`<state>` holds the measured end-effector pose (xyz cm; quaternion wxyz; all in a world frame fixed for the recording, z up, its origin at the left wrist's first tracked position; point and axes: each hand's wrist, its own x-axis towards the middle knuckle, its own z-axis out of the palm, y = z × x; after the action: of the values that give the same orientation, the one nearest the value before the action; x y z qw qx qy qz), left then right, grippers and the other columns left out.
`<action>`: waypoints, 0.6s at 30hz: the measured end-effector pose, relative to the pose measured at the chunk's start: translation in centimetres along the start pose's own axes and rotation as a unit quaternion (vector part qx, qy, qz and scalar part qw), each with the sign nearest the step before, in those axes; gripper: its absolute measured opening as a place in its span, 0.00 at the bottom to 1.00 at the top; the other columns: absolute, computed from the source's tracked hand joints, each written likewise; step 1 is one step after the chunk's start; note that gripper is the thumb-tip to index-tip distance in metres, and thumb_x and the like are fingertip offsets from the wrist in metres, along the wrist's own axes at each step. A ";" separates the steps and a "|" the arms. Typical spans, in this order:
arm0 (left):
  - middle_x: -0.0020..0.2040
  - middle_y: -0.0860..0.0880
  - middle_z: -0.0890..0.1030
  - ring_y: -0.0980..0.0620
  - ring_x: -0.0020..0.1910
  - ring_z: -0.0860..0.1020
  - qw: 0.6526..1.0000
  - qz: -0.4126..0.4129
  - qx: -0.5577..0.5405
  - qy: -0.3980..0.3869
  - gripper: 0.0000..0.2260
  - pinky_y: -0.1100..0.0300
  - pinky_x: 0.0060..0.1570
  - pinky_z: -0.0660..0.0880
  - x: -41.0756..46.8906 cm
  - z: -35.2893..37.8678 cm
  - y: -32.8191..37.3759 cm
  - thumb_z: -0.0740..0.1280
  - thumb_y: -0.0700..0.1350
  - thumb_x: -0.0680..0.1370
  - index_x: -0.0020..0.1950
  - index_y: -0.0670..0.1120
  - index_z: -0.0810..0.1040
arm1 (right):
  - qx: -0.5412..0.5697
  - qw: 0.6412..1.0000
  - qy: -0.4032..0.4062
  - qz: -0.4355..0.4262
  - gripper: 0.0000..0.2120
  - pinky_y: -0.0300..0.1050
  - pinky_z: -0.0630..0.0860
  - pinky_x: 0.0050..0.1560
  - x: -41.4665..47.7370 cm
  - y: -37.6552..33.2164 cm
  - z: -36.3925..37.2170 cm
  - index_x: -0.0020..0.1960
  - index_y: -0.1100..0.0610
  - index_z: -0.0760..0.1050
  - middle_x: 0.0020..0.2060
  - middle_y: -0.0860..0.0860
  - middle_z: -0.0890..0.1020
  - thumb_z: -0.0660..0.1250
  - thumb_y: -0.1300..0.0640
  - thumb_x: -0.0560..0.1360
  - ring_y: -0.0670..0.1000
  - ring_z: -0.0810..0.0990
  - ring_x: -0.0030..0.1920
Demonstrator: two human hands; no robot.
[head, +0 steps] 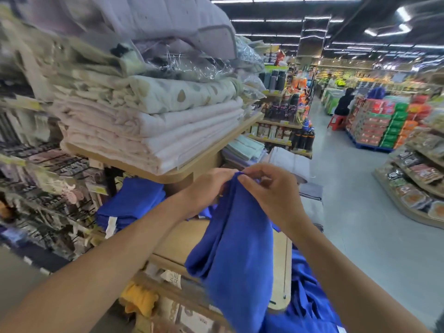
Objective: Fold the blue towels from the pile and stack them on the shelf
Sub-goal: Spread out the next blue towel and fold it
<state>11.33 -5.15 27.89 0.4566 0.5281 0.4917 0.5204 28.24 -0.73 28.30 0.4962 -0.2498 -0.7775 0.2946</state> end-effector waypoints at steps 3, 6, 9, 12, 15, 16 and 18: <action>0.59 0.39 0.83 0.43 0.57 0.80 1.000 0.001 0.024 0.002 0.28 0.49 0.58 0.75 -0.7 1.0 1.2 0.56 0.64 0.83 0.62 0.41 0.81 | -0.056 0.998 0.034 -0.021 0.03 0.28 0.71 0.35 0.4 -0.1 -0.5 0.42 0.37 0.81 0.38 0.33 0.82 0.73 0.45 0.73 0.40 0.81 0.34; 0.56 0.48 0.86 0.52 0.57 0.83 0.994 0.049 0.092 -0.004 0.20 0.57 0.55 0.78 -1.3 1.6 2.3 0.59 0.59 0.84 0.61 0.48 0.83 | -0.098 0.992 0.069 -0.040 0.04 0.31 0.74 0.39 0.8 -0.1 -1.1 0.39 0.37 0.78 0.46 0.37 0.76 0.72 0.41 0.70 0.41 0.80 0.40; 0.52 0.52 0.86 0.56 0.54 0.83 0.990 0.076 0.122 0.004 0.16 0.64 0.52 0.77 -1.4 1.7 3.2 0.57 0.52 0.86 0.58 0.47 0.83 | -0.075 0.994 0.049 -0.056 0.09 0.28 0.73 0.47 1.4 -0.1 -1.8 0.38 0.40 0.77 0.46 0.40 0.77 0.76 0.49 0.73 0.39 0.79 0.48; 0.41 0.55 0.83 0.60 0.41 0.81 0.978 0.103 0.183 0.008 0.18 0.65 0.41 0.74 -1.4 1.9 4.4 0.55 0.50 0.87 0.53 0.43 0.82 | 0.024 0.998 -0.050 -0.014 0.05 0.43 0.77 0.46 1.9 -0.2 -2.9 0.41 0.45 0.77 0.42 0.46 0.80 0.72 0.50 0.73 0.49 0.83 0.43; 0.30 0.57 0.72 0.60 0.31 0.69 0.919 0.193 0.339 0.063 0.19 0.61 0.36 0.66 -1.0 1.6 5.6 0.56 0.47 0.87 0.44 0.35 0.75 | 0.030 0.996 -0.084 0.002 0.03 0.55 0.75 0.37 2.0 0.1 -3.9 0.41 0.48 0.75 0.39 0.53 0.79 0.69 0.53 0.71 0.61 0.81 0.38; 0.31 0.56 0.71 0.59 0.31 0.68 0.904 0.212 0.364 0.077 0.19 0.58 0.36 0.66 -0.8 1.6 6.0 0.56 0.47 0.87 0.42 0.36 0.73 | 0.028 0.996 -0.087 -0.001 0.04 0.57 0.76 0.36 2.1 0.1 -4.2 0.40 0.49 0.75 0.38 0.51 0.79 0.69 0.54 0.71 0.60 0.81 0.37; 0.33 0.48 0.70 0.57 0.32 0.68 0.894 0.226 0.377 0.085 0.19 0.56 0.37 0.65 -0.7 1.5 6.8 0.57 0.47 0.87 0.41 0.37 0.72 | 0.044 0.995 -0.093 -0.005 0.05 0.49 0.77 0.35 2.3 0.0 -4.5 0.38 0.48 0.75 0.36 0.46 0.79 0.71 0.53 0.71 0.53 0.82 0.35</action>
<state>13.13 -6.51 34.57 0.0501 0.7111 0.5552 0.4284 31.53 1.78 31.29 0.4334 -0.1952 -0.8081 0.3478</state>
